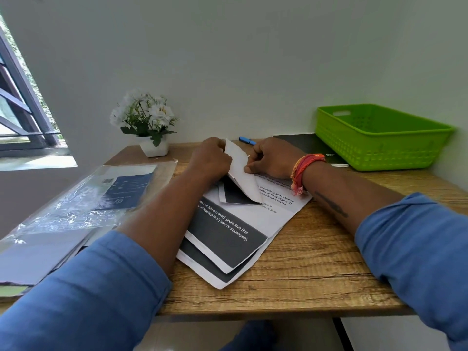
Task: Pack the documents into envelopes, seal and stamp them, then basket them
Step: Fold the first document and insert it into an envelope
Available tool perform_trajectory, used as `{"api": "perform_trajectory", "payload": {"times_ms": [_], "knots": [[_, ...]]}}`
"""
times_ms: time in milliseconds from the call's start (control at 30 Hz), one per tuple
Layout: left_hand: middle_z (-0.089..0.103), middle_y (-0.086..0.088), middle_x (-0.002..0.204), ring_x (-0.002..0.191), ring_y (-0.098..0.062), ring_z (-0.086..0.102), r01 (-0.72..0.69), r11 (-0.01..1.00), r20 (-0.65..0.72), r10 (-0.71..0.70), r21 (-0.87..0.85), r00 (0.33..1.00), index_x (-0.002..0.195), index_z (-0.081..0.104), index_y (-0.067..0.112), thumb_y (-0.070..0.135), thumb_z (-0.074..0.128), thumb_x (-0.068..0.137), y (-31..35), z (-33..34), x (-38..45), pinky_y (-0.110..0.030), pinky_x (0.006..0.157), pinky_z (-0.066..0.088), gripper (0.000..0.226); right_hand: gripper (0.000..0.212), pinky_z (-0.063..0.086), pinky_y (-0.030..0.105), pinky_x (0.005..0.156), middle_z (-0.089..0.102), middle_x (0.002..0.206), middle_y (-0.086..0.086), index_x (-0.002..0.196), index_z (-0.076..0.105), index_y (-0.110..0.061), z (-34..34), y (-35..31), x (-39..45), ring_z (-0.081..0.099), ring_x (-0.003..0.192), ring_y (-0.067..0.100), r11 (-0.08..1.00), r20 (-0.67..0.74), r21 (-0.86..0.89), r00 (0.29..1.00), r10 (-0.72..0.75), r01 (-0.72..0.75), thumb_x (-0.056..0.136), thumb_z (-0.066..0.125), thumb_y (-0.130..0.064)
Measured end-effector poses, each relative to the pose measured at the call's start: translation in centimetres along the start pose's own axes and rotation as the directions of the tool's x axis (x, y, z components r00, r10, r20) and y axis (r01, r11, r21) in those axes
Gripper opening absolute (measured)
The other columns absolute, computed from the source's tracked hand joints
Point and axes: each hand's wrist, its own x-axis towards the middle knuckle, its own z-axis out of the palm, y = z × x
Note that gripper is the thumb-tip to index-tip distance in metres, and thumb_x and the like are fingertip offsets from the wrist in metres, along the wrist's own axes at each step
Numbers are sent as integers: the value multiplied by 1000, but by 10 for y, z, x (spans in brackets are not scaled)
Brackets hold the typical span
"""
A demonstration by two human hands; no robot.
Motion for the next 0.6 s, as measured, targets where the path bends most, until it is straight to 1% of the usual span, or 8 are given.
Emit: {"api": "perform_trajectory", "payload": {"times_ms": [67, 133, 167, 200, 333, 500, 533, 600], "knots": [[59, -6, 136, 118, -28, 60, -16, 998, -12, 17, 57, 1000, 139, 53, 21, 15, 67, 90, -2, -1, 3, -39, 95, 53, 51, 20, 42, 23, 75, 68, 97, -5, 97, 75, -19, 0, 0, 1, 60, 88, 11, 1000, 1, -25, 1000, -1, 1, 85, 77, -35], [58, -7, 139, 122, -28, 57, -44, 994, -9, 45, 100, 999, 141, 50, 22, 16, 69, 90, -4, -1, 6, -33, 95, 50, 56, 21, 42, 24, 77, 68, 97, -5, 96, 75, -19, 0, 1, 0, 60, 89, 12, 1000, 0, -28, 1000, 3, -3, 85, 77, -36], [59, -6, 138, 122, -27, 57, -57, 991, -8, 58, 123, 998, 141, 51, 22, 16, 69, 90, -6, -1, 7, -28, 92, 47, 55, 21, 41, 24, 76, 68, 97, -5, 96, 75, -19, 0, 1, 0, 60, 89, 12, 1000, -1, -26, 1000, 4, -4, 85, 77, -36], [60, -4, 136, 121, -25, 58, -65, 987, -9, 67, 144, 998, 138, 54, 23, 16, 70, 90, -6, -3, 7, -27, 91, 46, 52, 20, 41, 24, 76, 69, 96, -5, 95, 75, -19, 0, 1, 1, 61, 89, 13, 1000, -3, -25, 1000, 3, -3, 84, 78, -36], [64, -2, 131, 118, -22, 60, -73, 963, 15, 72, 260, 997, 122, 69, 23, 19, 71, 91, -8, -6, 8, -32, 100, 49, 32, 22, 42, 24, 75, 69, 96, -4, 95, 75, -19, 0, 1, 1, 60, 87, 12, 999, -5, -40, 1000, 2, -2, 83, 78, -37], [64, -8, 132, 122, -25, 57, -139, 908, 32, 137, 394, 990, 117, 72, 12, 20, 64, 96, -5, 1, 5, -30, 96, 43, 25, 22, 44, 25, 77, 70, 98, -4, 96, 75, -18, 0, 1, 1, 62, 89, 13, 999, -6, -37, 1000, -1, 1, 84, 78, -37], [63, -8, 133, 124, -25, 55, -156, 893, 38, 155, 422, 987, 118, 72, 13, 21, 63, 96, -5, 3, 5, -30, 99, 42, 25, 21, 44, 25, 77, 71, 98, -3, 96, 75, -18, 0, 1, 0, 62, 89, 14, 1000, -5, -27, 1000, 0, 0, 84, 78, -36], [59, -6, 137, 128, -25, 52, -197, 865, 55, 194, 461, 979, 123, 70, 22, 26, 63, 96, -6, 7, 6, -33, 105, 39, 28, 21, 42, 23, 72, 71, 98, -3, 97, 75, -17, 0, 0, 0, 62, 88, 13, 1000, -7, -20, 1000, 0, 0, 85, 77, -34]]}}
